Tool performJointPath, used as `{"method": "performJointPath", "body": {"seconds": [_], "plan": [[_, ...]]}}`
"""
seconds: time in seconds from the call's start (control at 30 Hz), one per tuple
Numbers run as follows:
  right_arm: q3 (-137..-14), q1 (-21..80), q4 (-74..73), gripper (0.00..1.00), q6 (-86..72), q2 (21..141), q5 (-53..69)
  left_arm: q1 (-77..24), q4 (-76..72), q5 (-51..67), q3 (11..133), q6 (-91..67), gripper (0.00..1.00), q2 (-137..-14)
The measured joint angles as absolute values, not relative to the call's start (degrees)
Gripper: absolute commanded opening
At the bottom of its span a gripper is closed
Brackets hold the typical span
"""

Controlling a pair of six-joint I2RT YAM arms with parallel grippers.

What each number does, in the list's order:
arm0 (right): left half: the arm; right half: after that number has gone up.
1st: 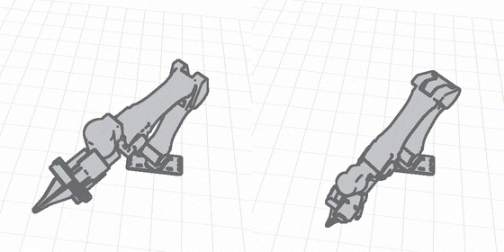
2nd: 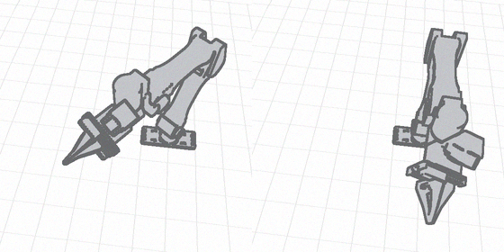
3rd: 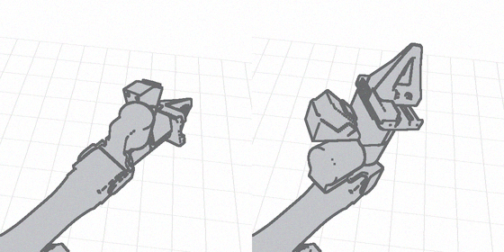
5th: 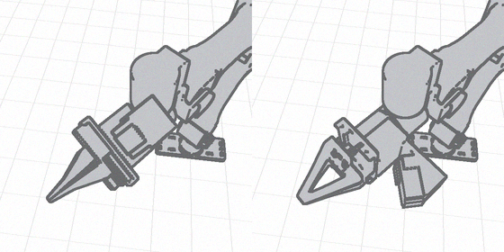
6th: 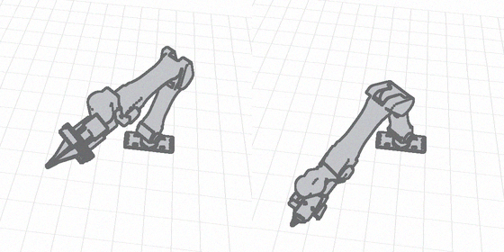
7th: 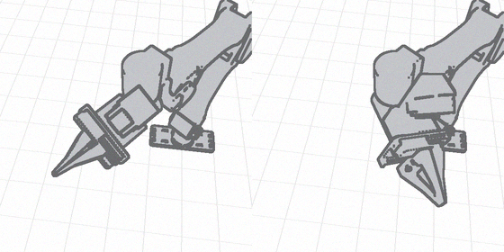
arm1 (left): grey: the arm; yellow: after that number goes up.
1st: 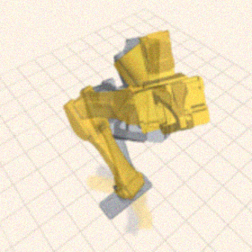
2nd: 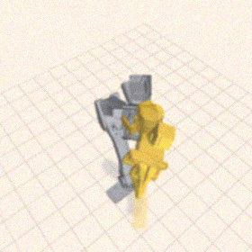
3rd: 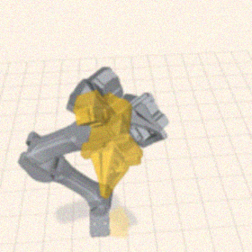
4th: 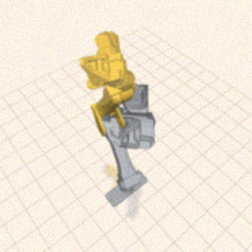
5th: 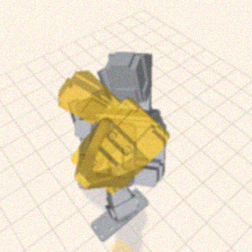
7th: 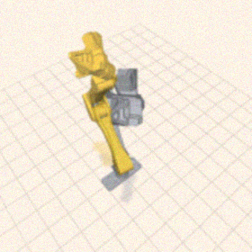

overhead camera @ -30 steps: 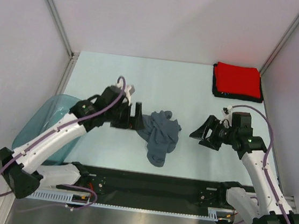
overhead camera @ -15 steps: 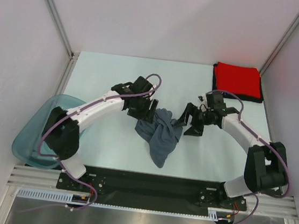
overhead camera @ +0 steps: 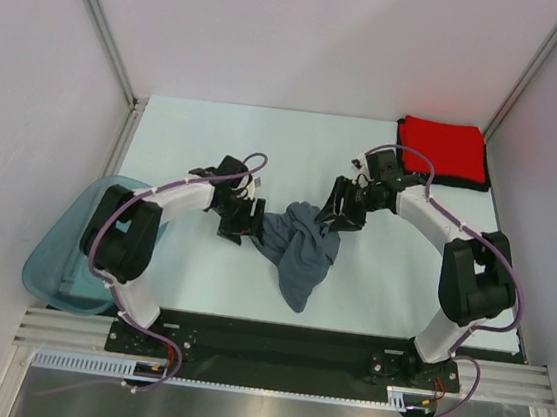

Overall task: Fold and stack the t-shirts
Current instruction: Flatten the tshirt out

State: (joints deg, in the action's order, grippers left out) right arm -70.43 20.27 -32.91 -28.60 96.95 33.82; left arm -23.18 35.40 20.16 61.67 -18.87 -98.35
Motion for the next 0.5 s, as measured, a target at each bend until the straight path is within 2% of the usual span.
{"method": "performJointPath", "body": {"seconds": [0.23,0.33,0.37,0.43,0.47,0.5], "plan": [[-71.55,20.97,-33.98,0.41,-27.66,99.74,33.71,-23.44,33.56,23.81,65.58,-19.79,0.56,-106.04],[-71.7,21.06,-34.44,0.23,-26.76,99.96,33.45,-23.44,34.22,23.83,68.77,-19.94,0.47,-108.88],[-71.79,21.06,-34.61,0.19,-26.41,100.09,33.39,-23.44,34.52,23.81,69.82,-19.97,0.37,-109.75],[-72.07,21.06,-35.03,0.09,-26.0,100.6,33.12,-23.44,35.0,23.64,71.83,-20.08,0.26,-111.66],[-72.25,21.06,-35.33,0.07,-25.67,100.86,32.64,-23.44,35.29,23.73,72.66,-20.08,0.14,-112.44],[-72.51,21.04,-35.97,0.04,-25.34,101.21,31.68,-23.44,35.94,23.53,73.78,-19.84,0.06,-113.4]]}}
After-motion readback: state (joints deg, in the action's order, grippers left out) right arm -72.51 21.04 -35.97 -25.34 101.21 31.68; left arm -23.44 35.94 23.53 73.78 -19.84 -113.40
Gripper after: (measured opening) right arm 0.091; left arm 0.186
